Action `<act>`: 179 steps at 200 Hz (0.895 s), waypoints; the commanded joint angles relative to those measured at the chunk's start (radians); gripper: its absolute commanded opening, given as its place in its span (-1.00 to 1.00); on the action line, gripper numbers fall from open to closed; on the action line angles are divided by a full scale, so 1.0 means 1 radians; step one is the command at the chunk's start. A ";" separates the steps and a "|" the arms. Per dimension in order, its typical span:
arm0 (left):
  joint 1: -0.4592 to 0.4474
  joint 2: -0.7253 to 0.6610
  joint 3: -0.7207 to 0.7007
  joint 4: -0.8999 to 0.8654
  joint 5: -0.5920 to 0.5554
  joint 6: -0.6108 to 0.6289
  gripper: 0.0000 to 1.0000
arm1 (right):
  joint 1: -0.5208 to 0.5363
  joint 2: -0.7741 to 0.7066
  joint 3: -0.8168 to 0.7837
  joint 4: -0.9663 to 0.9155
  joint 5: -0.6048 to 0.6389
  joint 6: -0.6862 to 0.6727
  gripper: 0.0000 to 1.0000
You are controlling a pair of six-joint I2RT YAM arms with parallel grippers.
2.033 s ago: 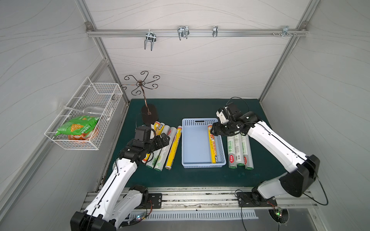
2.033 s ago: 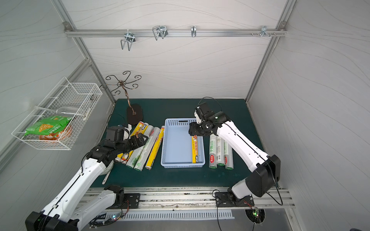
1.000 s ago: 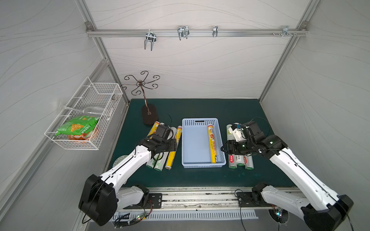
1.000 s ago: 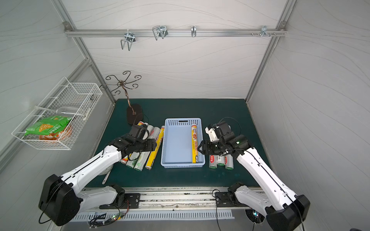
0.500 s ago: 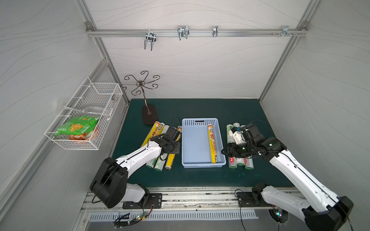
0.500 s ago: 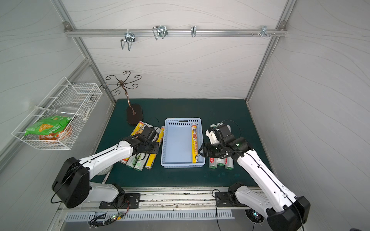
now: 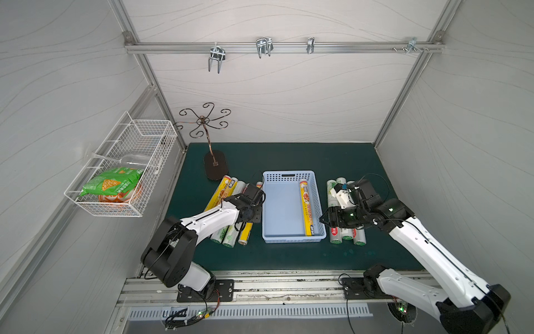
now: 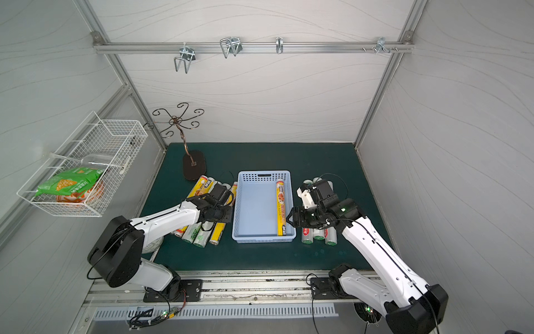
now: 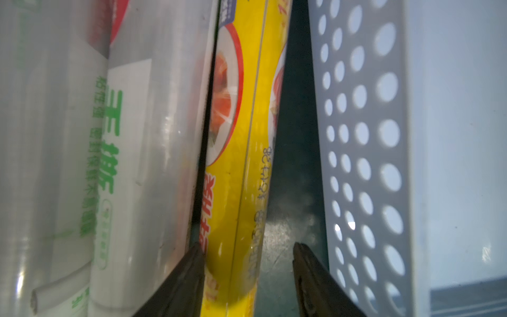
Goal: Put the plastic wrap into the basket
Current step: Pick up the plastic wrap from the center of the board.
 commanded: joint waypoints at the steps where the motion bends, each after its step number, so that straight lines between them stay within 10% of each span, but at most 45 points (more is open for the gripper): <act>1: -0.005 0.024 0.022 0.053 0.015 0.003 0.09 | -0.005 -0.005 -0.005 -0.016 -0.001 -0.010 0.24; 179: -0.006 0.120 0.014 0.125 0.026 -0.041 -0.22 | -0.005 -0.002 -0.043 0.026 -0.021 0.009 0.22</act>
